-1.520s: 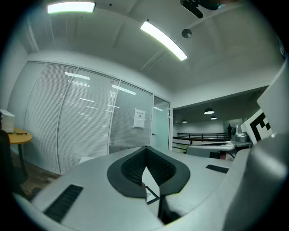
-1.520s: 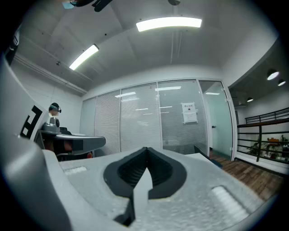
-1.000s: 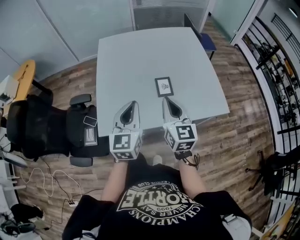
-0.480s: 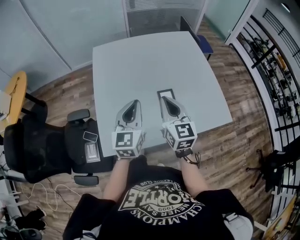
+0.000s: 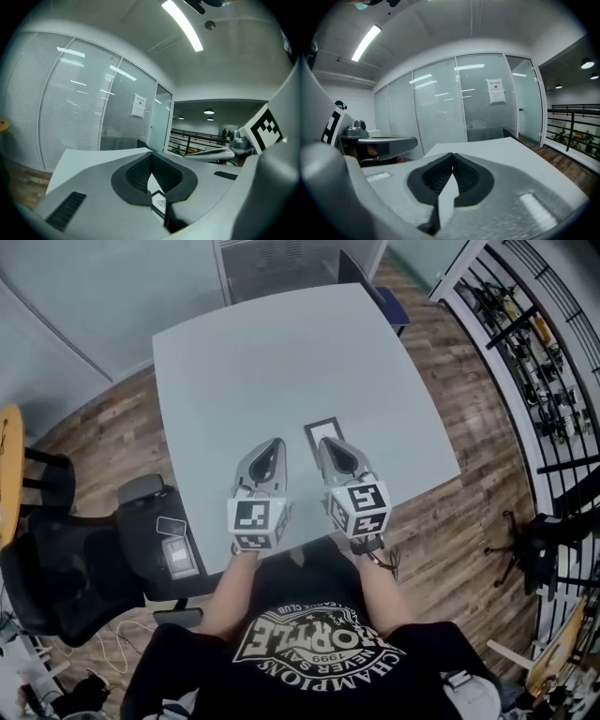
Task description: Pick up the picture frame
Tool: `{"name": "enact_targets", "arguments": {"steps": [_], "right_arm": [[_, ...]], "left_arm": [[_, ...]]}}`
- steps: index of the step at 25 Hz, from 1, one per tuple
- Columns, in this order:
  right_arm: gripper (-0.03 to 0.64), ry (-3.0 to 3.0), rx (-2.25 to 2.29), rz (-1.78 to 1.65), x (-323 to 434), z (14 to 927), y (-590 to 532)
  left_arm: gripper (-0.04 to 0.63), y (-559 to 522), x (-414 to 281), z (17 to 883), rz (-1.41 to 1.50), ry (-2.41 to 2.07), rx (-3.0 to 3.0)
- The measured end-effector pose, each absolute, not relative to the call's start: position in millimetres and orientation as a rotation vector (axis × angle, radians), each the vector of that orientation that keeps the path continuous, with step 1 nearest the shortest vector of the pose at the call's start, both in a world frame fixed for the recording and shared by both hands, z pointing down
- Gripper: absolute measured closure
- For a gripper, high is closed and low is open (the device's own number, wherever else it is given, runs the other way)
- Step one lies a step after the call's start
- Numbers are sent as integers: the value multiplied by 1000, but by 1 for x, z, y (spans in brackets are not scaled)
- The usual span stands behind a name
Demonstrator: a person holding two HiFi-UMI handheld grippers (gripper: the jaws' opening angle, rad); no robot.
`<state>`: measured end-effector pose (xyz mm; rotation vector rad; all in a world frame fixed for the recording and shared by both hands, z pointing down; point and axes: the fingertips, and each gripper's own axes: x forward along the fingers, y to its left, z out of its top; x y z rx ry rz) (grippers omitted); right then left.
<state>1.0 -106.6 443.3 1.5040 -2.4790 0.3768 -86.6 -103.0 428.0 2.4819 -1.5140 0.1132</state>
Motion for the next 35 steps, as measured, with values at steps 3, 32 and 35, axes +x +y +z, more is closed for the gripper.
{"name": "enact_targets", "arguments": {"steps": [3,32,35], "right_arm": [[617,-2388,1494,415,24,480,-127],[26,-1818,1098,862,84,779,-246],[26,-1790,1082,871,83,791,-256]], "left_arm": [[592,-119,-72,456,161,-1477,2463],[592,-242,-9,631,355,-1255,2295],[592,-255,-11,640,364,-1256,2288]]}}
